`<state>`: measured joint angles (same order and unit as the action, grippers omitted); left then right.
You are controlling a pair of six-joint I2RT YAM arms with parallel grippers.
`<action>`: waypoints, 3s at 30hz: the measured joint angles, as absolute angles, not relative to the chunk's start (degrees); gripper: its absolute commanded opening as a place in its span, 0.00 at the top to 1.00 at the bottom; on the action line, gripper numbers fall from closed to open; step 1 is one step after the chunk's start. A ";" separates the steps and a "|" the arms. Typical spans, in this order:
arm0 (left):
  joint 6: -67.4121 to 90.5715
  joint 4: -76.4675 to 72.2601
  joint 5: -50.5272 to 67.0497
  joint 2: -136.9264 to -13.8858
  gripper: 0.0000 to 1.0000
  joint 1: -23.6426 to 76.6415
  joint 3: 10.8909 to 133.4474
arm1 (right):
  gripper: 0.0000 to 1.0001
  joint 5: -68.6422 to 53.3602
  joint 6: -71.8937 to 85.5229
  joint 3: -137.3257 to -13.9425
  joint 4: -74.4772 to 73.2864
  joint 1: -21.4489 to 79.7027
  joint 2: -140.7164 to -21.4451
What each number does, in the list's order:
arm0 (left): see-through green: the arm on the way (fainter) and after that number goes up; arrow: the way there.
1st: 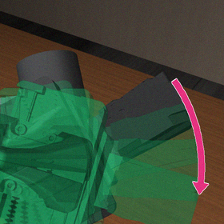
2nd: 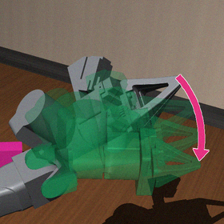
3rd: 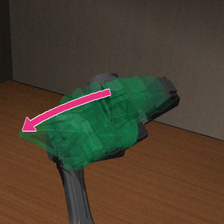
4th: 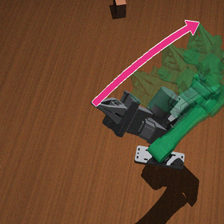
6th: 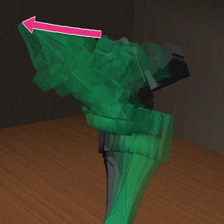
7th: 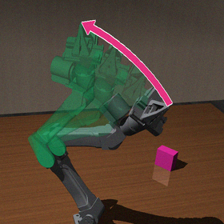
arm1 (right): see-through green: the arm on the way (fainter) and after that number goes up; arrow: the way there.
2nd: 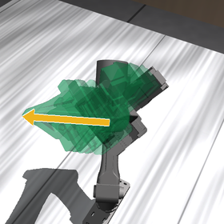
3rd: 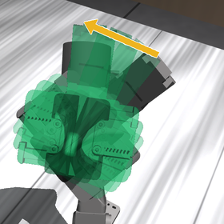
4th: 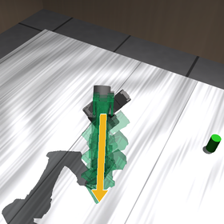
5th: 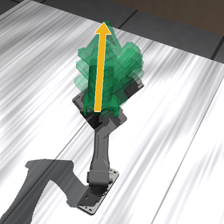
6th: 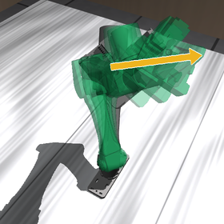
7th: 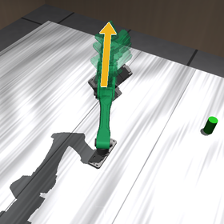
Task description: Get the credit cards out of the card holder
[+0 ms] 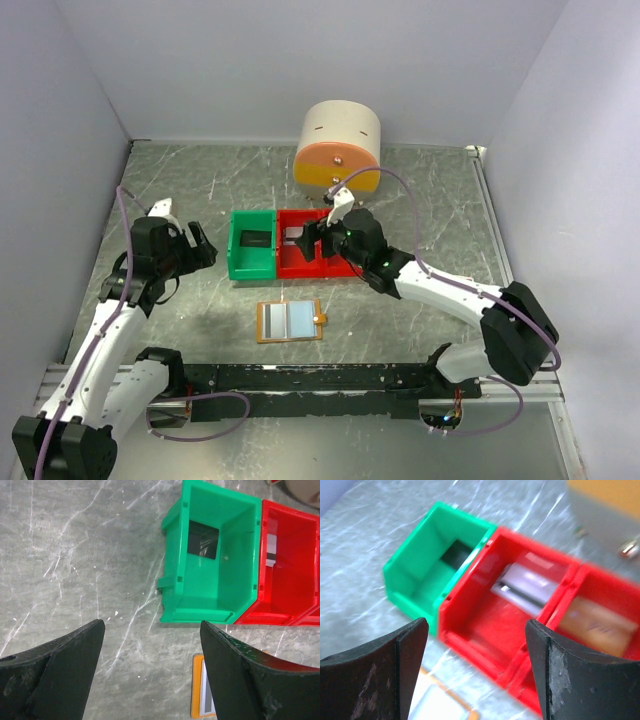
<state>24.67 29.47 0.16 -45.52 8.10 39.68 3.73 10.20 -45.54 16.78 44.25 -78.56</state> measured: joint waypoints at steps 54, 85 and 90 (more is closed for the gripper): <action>34.57 24.56 20.29 -58.70 0.36 28.62 34.35 | 0.65 1.02 72.18 -30.46 23.05 62.33 -92.16; 43.79 13.15 13.06 -71.94 0.84 40.64 26.57 | 0.66 0.99 70.32 -30.96 15.25 60.90 -88.03; 43.79 13.15 13.02 -71.94 0.85 40.66 26.57 | 0.77 0.47 69.71 -31.38 15.62 60.90 -89.27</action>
<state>43.79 13.15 13.02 -71.94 40.66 26.57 0.47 69.71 -31.38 15.62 60.90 -89.27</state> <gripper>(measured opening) 0.158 0.301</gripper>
